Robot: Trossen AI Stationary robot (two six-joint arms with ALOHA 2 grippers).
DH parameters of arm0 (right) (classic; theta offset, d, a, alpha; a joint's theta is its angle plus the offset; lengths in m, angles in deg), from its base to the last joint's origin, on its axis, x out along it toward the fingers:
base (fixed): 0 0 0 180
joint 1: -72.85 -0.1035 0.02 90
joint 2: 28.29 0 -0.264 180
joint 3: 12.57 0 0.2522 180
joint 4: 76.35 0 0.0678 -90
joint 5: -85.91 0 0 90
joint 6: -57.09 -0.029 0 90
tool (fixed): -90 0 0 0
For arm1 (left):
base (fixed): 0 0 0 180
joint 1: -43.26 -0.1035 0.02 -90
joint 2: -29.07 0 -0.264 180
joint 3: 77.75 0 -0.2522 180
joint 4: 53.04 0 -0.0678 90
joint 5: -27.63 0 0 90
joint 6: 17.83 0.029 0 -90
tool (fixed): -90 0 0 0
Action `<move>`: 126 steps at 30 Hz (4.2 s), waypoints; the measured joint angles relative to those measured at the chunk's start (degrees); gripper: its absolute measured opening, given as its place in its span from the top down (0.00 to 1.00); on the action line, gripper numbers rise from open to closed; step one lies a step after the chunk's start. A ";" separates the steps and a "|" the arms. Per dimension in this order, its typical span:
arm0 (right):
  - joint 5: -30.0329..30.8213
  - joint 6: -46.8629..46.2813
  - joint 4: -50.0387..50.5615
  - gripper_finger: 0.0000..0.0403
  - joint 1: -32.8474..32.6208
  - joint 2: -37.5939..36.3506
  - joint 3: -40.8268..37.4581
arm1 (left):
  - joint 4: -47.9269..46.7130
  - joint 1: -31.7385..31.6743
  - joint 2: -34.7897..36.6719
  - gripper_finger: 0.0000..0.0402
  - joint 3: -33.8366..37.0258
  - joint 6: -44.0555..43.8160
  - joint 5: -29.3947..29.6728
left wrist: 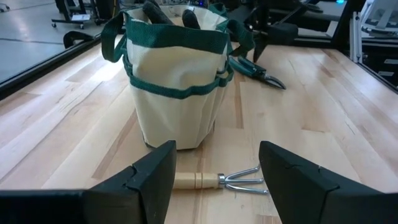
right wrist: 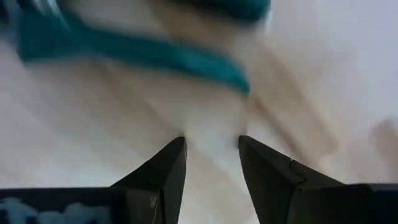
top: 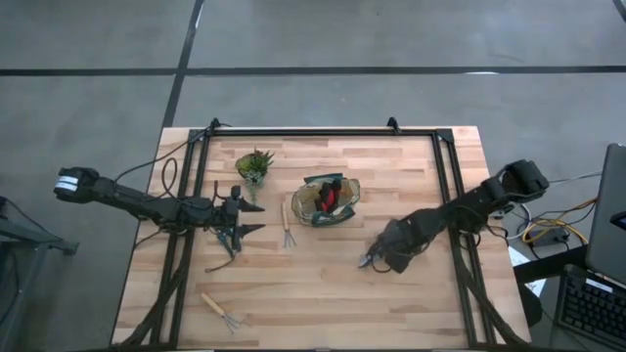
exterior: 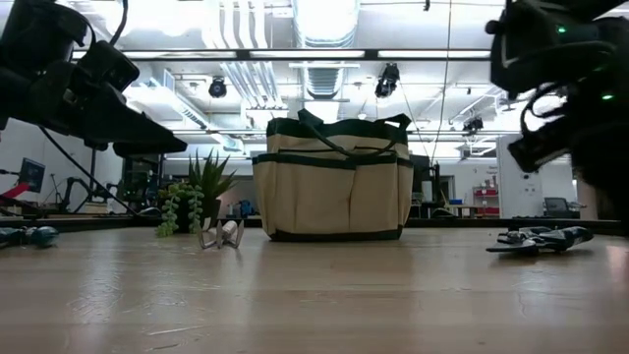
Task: Pick & Place Garden tools in Gardening bag
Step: Put the green shear scissors into the white gardening bag
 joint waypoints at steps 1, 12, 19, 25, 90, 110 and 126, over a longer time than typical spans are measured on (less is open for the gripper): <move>1.50 0.73 -0.53 0.64 0.47 0.00 0.31 | -0.02 0.00 0.00 0.42 0.00 0.00 0.00; 14.66 7.24 -2.35 0.70 7.58 0.11 0.51 | -0.18 -0.01 0.00 0.42 0.00 0.01 0.02; 14.32 11.64 -9.82 0.72 9.05 0.02 0.53 | -0.18 0.01 0.00 0.42 0.00 0.01 0.00; 11.40 9.08 -6.91 0.72 8.98 -0.69 0.55 | -0.19 0.01 0.00 0.42 0.00 0.00 0.02; 19.98 29.09 -14.86 0.91 9.93 -10.83 3.37 | -0.56 0.01 -0.07 0.42 0.00 0.00 0.01; 25.19 66.07 -82.56 0.91 10.66 -36.31 -22.62 | -0.56 -0.01 -0.07 0.42 0.02 -0.01 0.02; 17.70 68.56 -108.73 0.91 16.63 -27.32 -30.93 | -0.55 0.01 -0.07 0.42 0.00 0.00 0.00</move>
